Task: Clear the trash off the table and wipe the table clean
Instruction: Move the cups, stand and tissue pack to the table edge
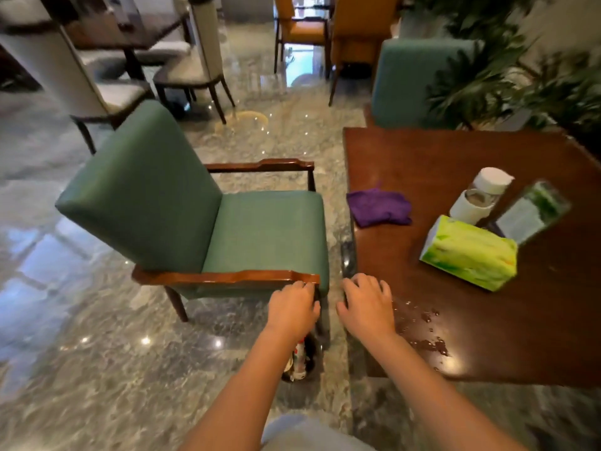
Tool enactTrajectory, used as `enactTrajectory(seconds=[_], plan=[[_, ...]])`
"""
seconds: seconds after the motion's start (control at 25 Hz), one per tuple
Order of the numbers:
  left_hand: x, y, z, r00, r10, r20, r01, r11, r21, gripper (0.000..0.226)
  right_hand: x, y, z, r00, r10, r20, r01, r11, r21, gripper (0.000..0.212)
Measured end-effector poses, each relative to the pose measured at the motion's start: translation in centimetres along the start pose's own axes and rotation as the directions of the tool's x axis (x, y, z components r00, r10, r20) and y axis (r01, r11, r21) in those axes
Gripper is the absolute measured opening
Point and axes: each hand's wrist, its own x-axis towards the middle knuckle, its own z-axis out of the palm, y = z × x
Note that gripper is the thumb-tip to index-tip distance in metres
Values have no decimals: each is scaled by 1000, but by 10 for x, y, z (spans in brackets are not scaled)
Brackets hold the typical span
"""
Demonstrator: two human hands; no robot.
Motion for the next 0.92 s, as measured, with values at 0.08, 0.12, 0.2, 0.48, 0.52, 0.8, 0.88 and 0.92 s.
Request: enactTrajectory(seconds=[0.08, 0.12, 0.2, 0.48, 0.52, 0.8, 0.88, 0.92], plan=[[7, 29, -9, 993, 89, -78, -85, 995, 48, 29, -8, 31, -17, 995, 38, -91, -38, 999, 3, 21], [12, 48, -10, 987, 127, -100, -121, 991, 62, 27, -12, 50, -25, 990, 68, -123, -68, 998, 10, 22], [21, 85, -6, 974, 184, -131, -177, 982, 64, 24, -14, 85, -38, 982, 116, -151, -115, 993, 16, 26], [69, 220, 36, 960, 180, -217, -195, 979, -53, 29, -16, 243, -70, 987, 113, -111, -111, 993, 25, 26], [76, 242, 43, 956, 180, -233, -201, 977, -72, 28, -15, 270, -74, 986, 134, -94, -133, 991, 19, 25], [110, 336, 77, 933, 291, -213, -318, 942, -103, 40, -24, 375, -90, 967, 253, 0, -253, 966, 50, 25], [115, 355, 87, 919, 318, -232, -350, 930, -113, 44, -27, 395, -96, 957, 289, -11, -288, 956, 60, 26], [117, 367, 92, 920, 312, -237, -345, 931, -115, 47, -27, 407, -101, 954, 299, 4, -299, 952, 61, 27]])
